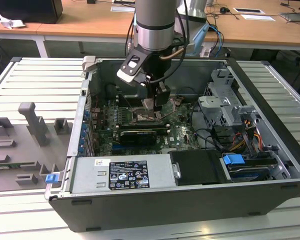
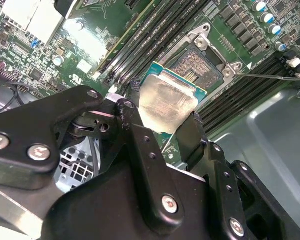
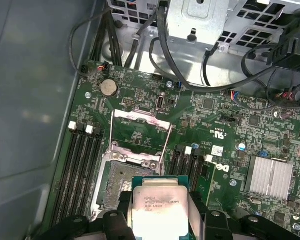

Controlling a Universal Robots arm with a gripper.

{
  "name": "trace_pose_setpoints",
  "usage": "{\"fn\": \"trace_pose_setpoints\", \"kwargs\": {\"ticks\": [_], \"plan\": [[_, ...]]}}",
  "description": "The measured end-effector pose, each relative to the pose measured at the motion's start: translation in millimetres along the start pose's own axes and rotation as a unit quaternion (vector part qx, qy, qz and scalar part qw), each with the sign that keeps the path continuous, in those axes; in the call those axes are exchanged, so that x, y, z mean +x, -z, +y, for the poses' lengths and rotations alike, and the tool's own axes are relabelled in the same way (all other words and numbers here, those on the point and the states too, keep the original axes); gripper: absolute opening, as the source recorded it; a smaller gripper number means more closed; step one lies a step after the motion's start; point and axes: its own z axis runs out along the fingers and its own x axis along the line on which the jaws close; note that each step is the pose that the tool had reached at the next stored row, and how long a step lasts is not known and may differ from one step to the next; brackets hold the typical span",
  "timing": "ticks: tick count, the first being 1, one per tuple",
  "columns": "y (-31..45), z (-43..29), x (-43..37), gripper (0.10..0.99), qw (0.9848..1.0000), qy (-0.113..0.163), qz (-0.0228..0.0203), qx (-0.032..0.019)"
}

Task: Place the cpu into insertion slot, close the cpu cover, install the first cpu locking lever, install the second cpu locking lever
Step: 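Place the cpu into insertion slot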

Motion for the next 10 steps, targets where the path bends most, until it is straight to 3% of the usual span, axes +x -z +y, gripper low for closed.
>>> {"fn": "trace_pose_setpoints", "kwargs": {"ticks": [10], "plan": [[-2.9,-0.3,-0.1,0.537,1.0000,-0.004,-0.0004,-0.0001]]}}
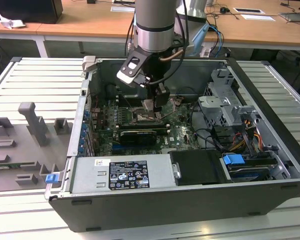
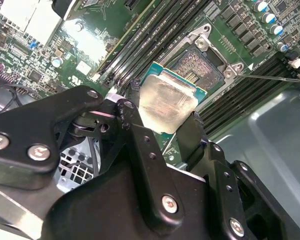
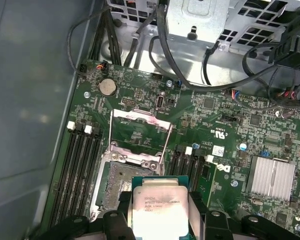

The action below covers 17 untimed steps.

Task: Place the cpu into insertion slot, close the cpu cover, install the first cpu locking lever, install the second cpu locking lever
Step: 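Place the cpu into insertion slot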

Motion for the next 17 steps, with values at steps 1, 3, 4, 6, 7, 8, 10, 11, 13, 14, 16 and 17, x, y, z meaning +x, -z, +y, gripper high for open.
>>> {"fn": "trace_pose_setpoints", "kwargs": {"ticks": [1,3,4,6,7,8,10,11,13,14,16,17], "plan": [[-0.1,0.0,0.0,0.537,1.0000,-0.004,-0.0003,-0.0001],[-0.1,0.0,0.0,0.537,1.0000,-0.008,-0.0006,-0.0002],[0.0,0.0,0.0,0.537,0.9999,-0.011,-0.0009,-0.0002],[-0.1,0.0,0.0,0.537,0.9998,-0.019,-0.0016,-0.0004],[-0.2,0.0,0.0,0.537,0.9998,-0.021,-0.0018,-0.0004],[-0.2,0.0,0.0,0.537,0.9997,-0.023,-0.0019,-0.0004],[-0.4,0.0,0.0,0.537,0.9996,-0.030,-0.0025,-0.0005],[-0.5,0.0,0.0,0.537,0.9995,-0.031,-0.0026,-0.0005],[-0.6,0.0,0.0,0.537,0.9994,-0.034,-0.0029,-0.0006],[-0.7,-0.1,0.0,0.537,0.9994,-0.036,-0.0030,-0.0006],[-0.9,-0.1,0.0,0.537,0.9993,-0.038,-0.0032,-0.0006],[-1.1,-0.1,0.0,0.537,0.9992,-0.040,-0.0034,-0.0007]]}}
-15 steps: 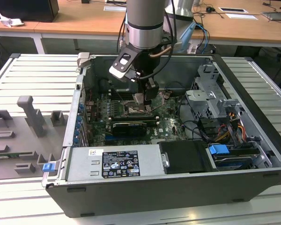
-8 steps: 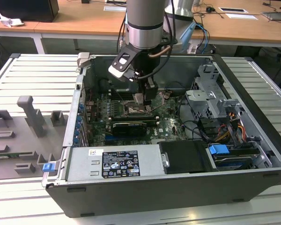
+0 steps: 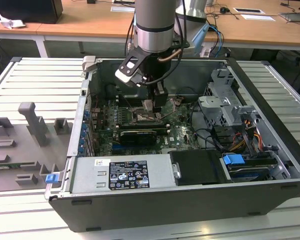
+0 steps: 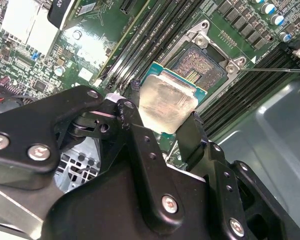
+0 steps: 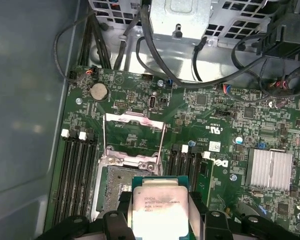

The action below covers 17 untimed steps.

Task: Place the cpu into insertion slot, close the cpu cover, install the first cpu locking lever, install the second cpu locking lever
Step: 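Place the cpu into insertion slot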

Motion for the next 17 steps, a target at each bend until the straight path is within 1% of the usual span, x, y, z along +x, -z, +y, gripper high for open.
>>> {"fn": "trace_pose_setpoints", "kwargs": {"ticks": [5,9,17], "plan": [[-0.4,0.0,0.0,0.537,1.0000,-0.008,-0.0007,-0.0001],[-0.9,0.1,1.9,0.537,0.9998,-0.020,-0.0016,-0.0003],[-4.7,-1.3,3.3,0.537,0.9998,-0.021,-0.0018,-0.0004]]}}
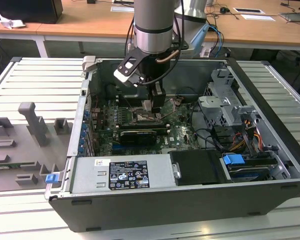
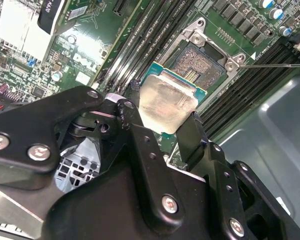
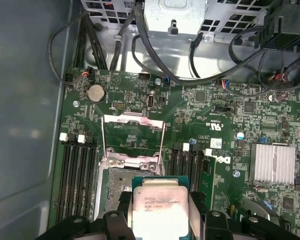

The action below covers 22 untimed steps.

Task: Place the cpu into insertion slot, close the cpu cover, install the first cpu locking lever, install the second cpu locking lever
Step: 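Place the cpu into insertion slot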

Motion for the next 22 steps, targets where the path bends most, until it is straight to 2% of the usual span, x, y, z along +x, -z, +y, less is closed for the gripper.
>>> {"fn": "trace_pose_setpoints", "kwargs": {"ticks": [22], "plan": [[-7.7,-2.2,0.0,0.537,1.0000,-0.001,-0.0001,0.0000]]}}
